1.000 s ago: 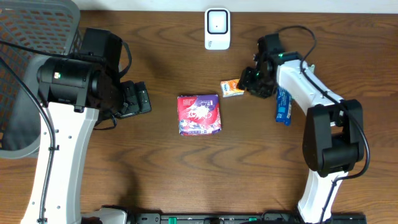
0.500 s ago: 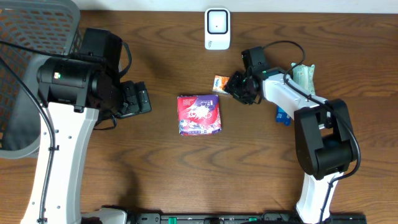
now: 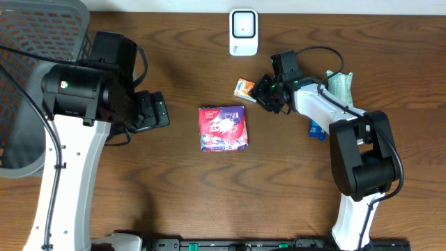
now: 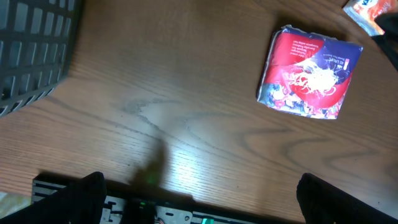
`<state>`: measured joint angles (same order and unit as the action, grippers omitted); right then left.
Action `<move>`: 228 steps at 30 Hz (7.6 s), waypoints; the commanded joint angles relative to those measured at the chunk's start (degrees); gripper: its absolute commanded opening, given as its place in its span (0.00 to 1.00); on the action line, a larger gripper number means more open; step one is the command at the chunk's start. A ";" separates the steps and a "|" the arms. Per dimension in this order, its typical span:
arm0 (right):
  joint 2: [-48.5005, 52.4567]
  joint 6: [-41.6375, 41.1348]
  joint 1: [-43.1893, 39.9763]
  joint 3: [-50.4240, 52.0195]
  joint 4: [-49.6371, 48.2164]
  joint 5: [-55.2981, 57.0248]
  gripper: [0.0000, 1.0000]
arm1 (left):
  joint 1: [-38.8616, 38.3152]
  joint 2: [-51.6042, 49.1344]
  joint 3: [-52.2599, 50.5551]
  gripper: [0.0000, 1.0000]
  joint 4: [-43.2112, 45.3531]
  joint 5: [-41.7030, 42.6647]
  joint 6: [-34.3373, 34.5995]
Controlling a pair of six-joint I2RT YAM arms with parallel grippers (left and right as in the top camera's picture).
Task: Scan the item barcode
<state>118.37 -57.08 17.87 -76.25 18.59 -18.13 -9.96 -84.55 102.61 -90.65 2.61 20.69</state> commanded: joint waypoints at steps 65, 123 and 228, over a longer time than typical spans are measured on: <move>-4.76 52.98 0.63 0.22 9.35 20.48 0.30 | 0.13 -0.42 0.00 0.98 -0.17 -0.74 -0.74; -0.85 46.23 -0.68 -4.11 8.07 23.61 0.47 | 0.13 -0.42 0.00 0.98 -0.17 -0.74 -0.74; 8.61 16.68 2.69 -7.65 22.32 25.29 0.01 | 0.13 -0.42 0.00 0.98 -0.17 -0.72 -0.74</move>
<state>121.71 -25.43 20.58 -85.62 41.21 17.21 -9.96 -84.55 102.61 -90.65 2.61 20.69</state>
